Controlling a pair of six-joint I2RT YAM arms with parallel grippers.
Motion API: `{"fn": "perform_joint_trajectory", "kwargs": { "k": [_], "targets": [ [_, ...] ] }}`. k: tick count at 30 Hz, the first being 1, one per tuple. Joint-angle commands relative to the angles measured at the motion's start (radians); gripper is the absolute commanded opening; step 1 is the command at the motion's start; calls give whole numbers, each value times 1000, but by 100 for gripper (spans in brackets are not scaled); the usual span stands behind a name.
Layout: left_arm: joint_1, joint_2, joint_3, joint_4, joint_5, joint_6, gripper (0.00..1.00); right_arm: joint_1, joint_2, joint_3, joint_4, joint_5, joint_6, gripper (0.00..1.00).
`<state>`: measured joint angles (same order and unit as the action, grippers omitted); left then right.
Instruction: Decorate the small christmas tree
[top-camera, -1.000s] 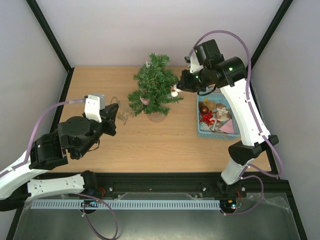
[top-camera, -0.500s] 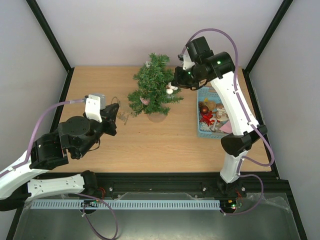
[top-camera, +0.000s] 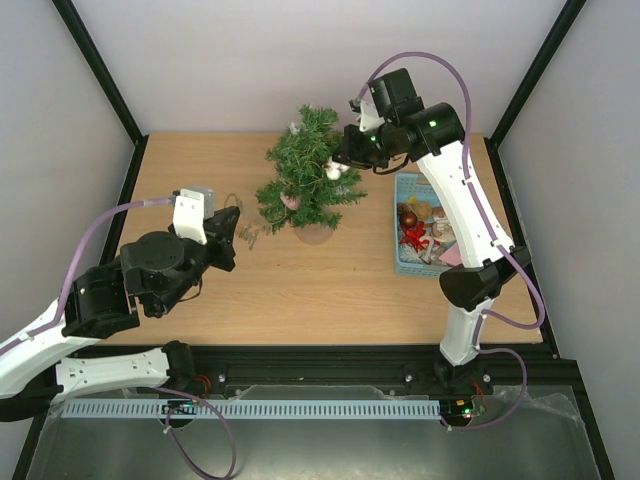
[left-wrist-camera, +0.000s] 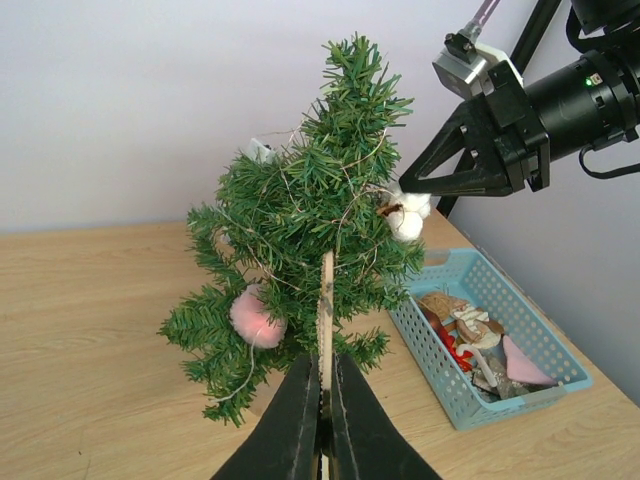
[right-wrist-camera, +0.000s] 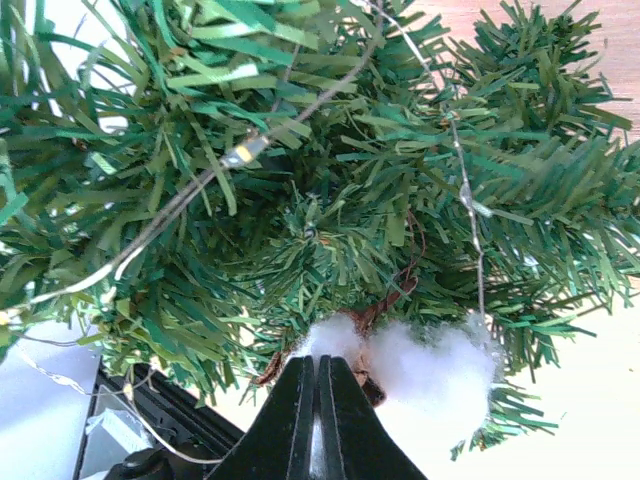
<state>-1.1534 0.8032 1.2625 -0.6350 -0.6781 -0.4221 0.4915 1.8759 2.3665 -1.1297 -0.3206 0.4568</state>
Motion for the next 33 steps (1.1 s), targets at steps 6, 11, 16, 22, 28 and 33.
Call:
{"fn": "perform_joint_trajectory", "kwargs": {
  "k": [6, 11, 16, 22, 28, 33],
  "targets": [
    [6, 2, -3, 12, -6, 15, 3, 2, -12, -30, 71, -35, 22, 1],
    [6, -1, -10, 13, -5, 11, 3, 2, -44, -131, 112, -25, 19, 1],
    [6, 1, -11, 14, 0, 10, 3, 3, -81, -236, 158, 5, 16, 1],
    [6, 6, -6, 14, 2, 11, 3, 2, -105, -241, 167, 18, 14, 10],
    [7, 18, -3, 21, 8, 12, 3, 3, -139, -228, 181, 21, 19, 22],
    [7, 27, 3, 24, 11, 14, 3, 3, -152, -206, 174, 26, 17, 32]
  ]
}}
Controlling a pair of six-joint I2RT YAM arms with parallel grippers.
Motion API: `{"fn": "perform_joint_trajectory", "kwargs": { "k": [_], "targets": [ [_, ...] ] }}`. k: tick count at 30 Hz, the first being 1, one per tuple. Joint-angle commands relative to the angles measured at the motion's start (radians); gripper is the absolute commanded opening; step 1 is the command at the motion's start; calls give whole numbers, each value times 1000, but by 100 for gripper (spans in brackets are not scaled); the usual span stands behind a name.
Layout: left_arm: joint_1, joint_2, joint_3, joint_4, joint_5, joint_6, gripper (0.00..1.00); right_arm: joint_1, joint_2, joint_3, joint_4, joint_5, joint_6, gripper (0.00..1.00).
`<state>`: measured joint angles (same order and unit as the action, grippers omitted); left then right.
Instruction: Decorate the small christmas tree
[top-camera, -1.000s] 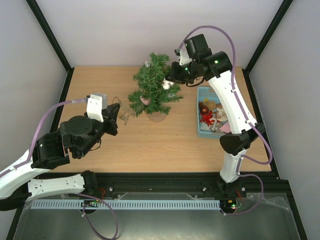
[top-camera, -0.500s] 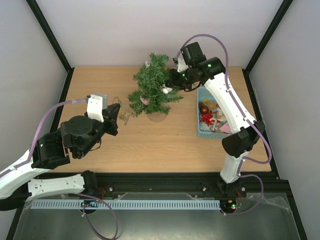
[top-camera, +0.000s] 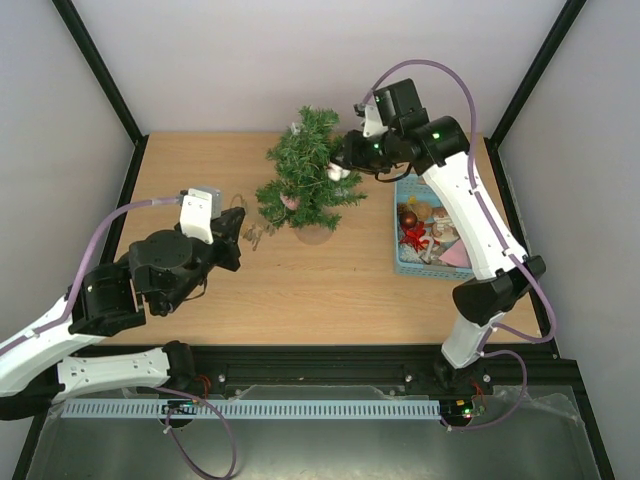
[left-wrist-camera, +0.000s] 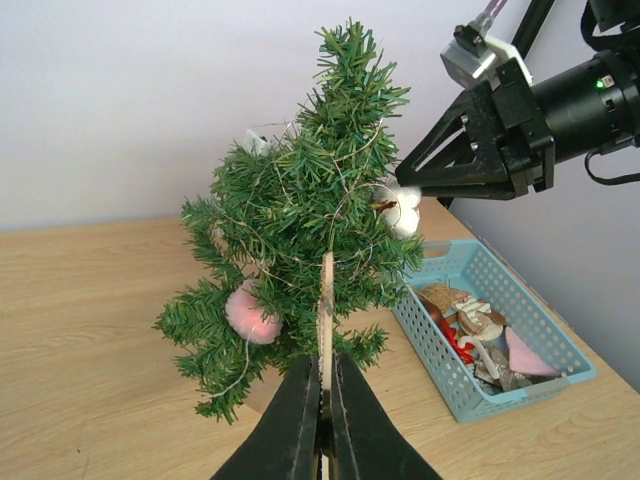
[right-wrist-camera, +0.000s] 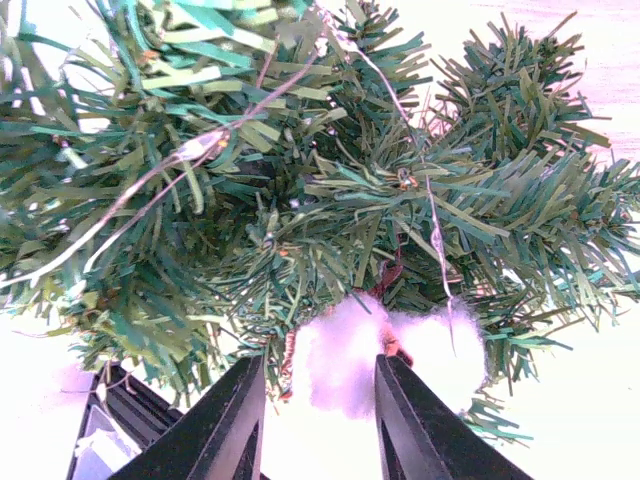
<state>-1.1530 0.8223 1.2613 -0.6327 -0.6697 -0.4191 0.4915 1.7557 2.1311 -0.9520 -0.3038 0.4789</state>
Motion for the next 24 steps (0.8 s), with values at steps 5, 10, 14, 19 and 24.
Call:
{"fn": "perform_joint_trajectory", "kwargs": {
  "k": [5, 10, 14, 19, 24],
  "targets": [
    [7, 15, 10, 21, 5, 11, 3, 3, -48, 26, -2, 14, -6, 40],
    [7, 21, 23, 15, 8, 9, 3, 2, -78, 27, -10, 28, -8, 47],
    [7, 29, 34, 15, 17, 9, 3, 2, -122, 24, -23, 54, -8, 60],
    [7, 36, 45, 6, 28, 9, 3, 3, -195, -19, -14, 85, -17, 70],
    [7, 39, 69, -6, 39, -18, 3, 2, -264, -90, 25, 92, -30, 73]
  ]
}}
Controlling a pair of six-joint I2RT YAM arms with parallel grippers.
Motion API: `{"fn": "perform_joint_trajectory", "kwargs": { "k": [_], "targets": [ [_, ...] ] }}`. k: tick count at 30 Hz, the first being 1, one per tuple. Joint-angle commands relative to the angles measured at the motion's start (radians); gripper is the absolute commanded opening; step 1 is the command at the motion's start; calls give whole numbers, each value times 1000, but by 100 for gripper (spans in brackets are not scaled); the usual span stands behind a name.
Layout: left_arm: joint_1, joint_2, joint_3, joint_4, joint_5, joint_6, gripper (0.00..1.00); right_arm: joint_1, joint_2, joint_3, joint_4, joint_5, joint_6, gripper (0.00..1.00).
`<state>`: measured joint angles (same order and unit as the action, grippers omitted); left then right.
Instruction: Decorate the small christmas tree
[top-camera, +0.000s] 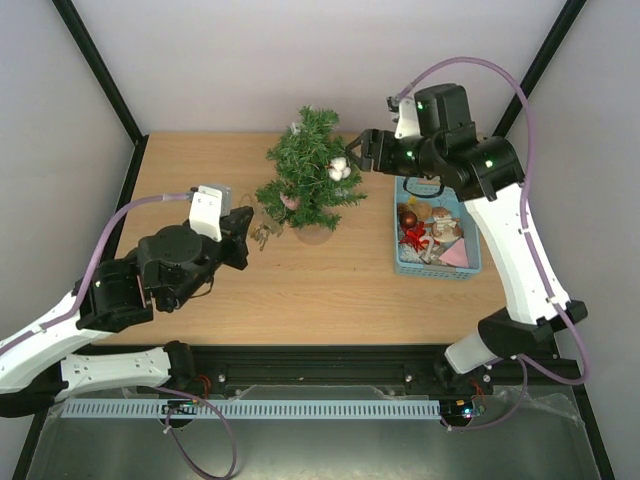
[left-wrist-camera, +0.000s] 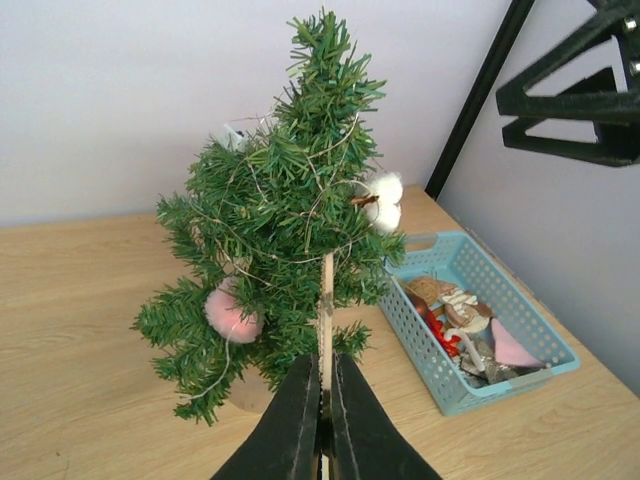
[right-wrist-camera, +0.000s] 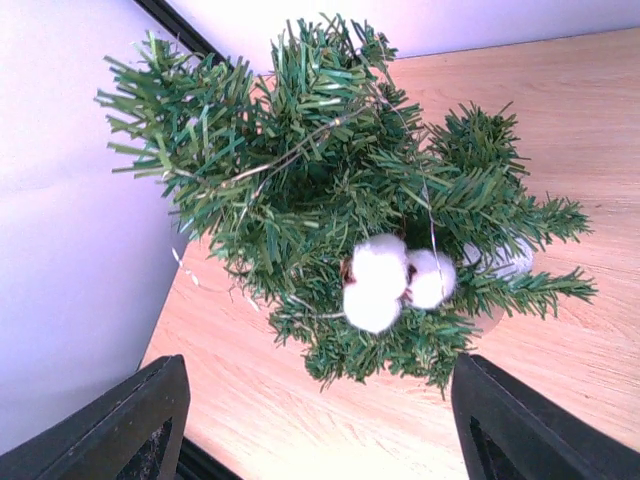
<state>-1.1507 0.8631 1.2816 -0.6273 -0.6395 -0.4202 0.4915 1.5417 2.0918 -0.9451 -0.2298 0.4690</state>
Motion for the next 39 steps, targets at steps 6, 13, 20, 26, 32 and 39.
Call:
{"fn": "perform_joint_trajectory", "kwargs": {
  "k": [6, 13, 20, 26, 32, 39],
  "targets": [
    [6, 29, 136, -72, 63, -128, 3, 9, -219, -296, 178, -100, -39, 66],
    [19, 42, 220, -147, 237, -343, 3, 233, -452, -622, 379, 7, -48, 64],
    [22, -10, 181, -223, 403, -575, 3, 568, -584, -808, 395, 427, -88, 61],
    [23, -88, 92, -323, 489, -738, 2, 714, -644, -958, 359, 598, -34, 60],
    [23, -179, -42, -347, 547, -883, 2, 873, -658, -1080, 347, 707, 57, 61],
    [23, -402, -438, -134, 684, -1139, 2, 1135, -597, -1179, 361, 883, 147, 62]
  ]
}}
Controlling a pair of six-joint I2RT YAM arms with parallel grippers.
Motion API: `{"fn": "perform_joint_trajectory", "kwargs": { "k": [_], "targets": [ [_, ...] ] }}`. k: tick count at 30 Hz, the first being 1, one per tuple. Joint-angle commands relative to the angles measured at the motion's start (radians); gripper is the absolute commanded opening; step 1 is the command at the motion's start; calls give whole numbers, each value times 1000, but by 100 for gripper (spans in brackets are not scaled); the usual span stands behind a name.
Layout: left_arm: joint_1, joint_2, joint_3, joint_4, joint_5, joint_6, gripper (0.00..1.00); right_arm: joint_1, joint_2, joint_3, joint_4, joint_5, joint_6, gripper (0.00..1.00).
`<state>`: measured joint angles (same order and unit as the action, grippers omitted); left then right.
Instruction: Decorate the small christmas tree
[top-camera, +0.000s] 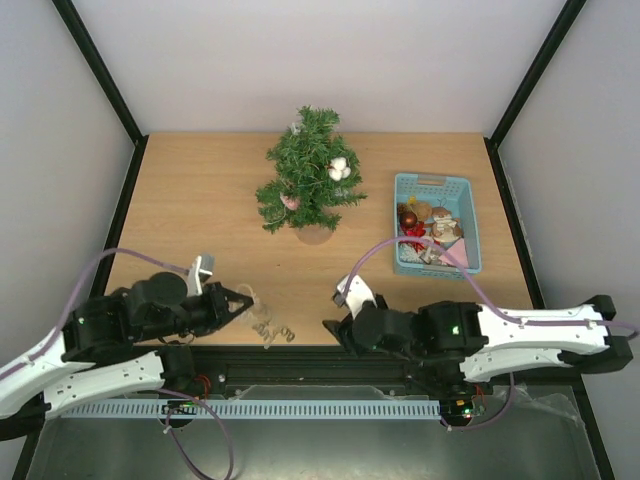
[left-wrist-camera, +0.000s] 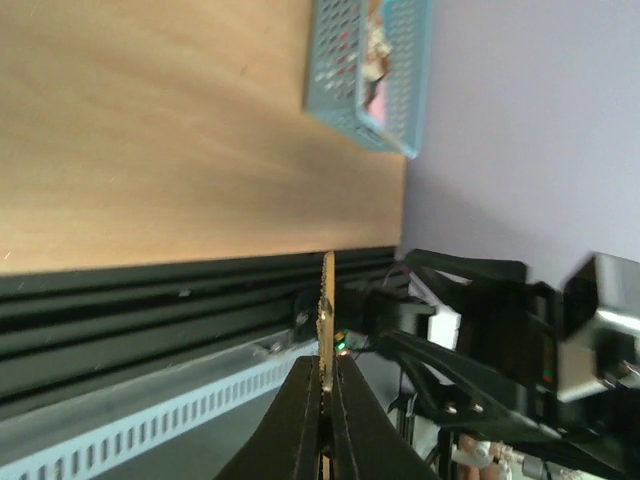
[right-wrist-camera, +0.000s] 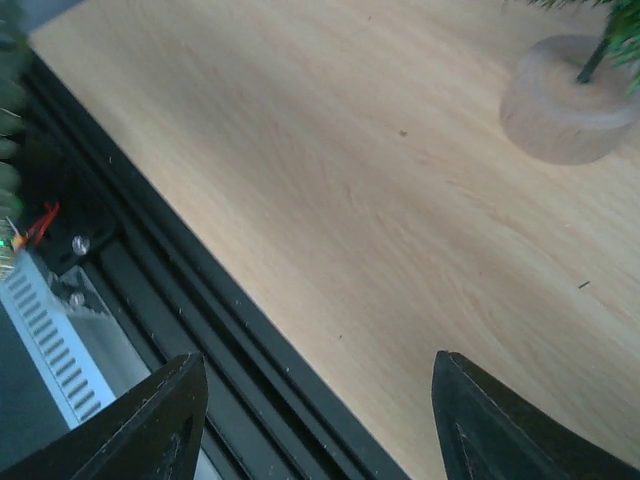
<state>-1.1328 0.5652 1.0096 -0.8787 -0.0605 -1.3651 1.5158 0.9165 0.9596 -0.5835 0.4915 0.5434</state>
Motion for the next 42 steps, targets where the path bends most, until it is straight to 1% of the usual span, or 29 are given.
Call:
{"fn": "perform_joint_trajectory", "kwargs": {
  "k": [1, 3, 6, 12, 15, 18, 19, 23, 26, 32, 36, 42],
  "targets": [
    [5, -139, -224, 157, 113, -234, 2, 148, 33, -60, 6, 187, 74, 63],
    [5, -204, -312, 223, 126, -305, 2, 216, 48, -79, 7, 228, 75, 63],
    [5, -275, -402, 269, 139, -393, 2, 290, 85, -84, -12, 280, 77, 64],
    [5, -361, -495, 324, 156, -489, 2, 453, 194, -60, -71, 400, 72, 65],
    [4, -366, -520, 351, 163, -511, 2, 501, 244, -35, -63, 452, 47, 65],
    [6, -347, -523, 359, 172, -509, 2, 508, 247, -19, 0, 485, -13, 57],
    [6, -339, -522, 361, 176, -506, 2, 508, 239, -17, 28, 492, -48, 56],
    [7, -313, -519, 366, 185, -500, 2, 508, 222, -13, 159, 493, -165, 55],
    [11, -306, -516, 368, 200, -495, 2, 508, 253, 10, 202, 472, -234, 54],
    [36, -245, -509, 388, 238, -475, 2, 508, 288, 23, 233, 428, -311, 54],
    [58, -207, -497, 404, 274, -452, 2, 504, 287, 17, 235, 455, -347, 54],
    [109, -147, -482, 424, 355, -409, 2, 461, 286, 10, 241, 466, -394, 54]
  ]
}}
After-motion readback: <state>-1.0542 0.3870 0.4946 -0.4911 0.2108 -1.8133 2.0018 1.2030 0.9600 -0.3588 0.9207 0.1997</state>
